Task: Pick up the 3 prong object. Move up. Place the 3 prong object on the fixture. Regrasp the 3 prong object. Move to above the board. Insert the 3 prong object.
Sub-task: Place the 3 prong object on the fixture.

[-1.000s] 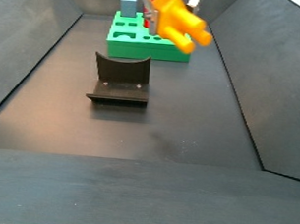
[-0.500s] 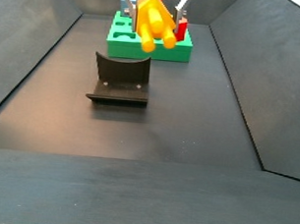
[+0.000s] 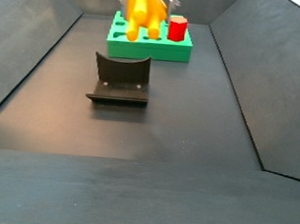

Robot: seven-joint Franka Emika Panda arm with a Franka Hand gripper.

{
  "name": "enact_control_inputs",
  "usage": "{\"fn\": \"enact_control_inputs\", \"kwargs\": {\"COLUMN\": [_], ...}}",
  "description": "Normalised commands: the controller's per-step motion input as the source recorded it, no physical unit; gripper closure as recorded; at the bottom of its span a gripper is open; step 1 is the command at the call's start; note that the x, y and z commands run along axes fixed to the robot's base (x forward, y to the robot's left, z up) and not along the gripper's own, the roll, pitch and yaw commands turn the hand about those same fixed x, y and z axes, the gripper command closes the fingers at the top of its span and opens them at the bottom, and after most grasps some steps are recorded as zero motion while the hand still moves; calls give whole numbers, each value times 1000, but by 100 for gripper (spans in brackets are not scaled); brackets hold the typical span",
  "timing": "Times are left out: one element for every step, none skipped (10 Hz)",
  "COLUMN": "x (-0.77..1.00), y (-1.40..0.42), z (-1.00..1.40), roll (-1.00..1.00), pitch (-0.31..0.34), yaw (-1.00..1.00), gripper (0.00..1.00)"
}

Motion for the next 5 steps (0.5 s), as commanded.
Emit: {"fn": "enact_control_inputs", "kwargs": {"x": [668,557,405,329,135], "y": [-13,10,26,29,34], "z": [116,49,17,22,8], "roll": [-1000,-1000,-1000,-1000,-1000], "pitch": [-44,-30,-4,9,33], "yaw": [-94,-92,-91,-92,-96], "gripper": [100,100,100,100,100]}}
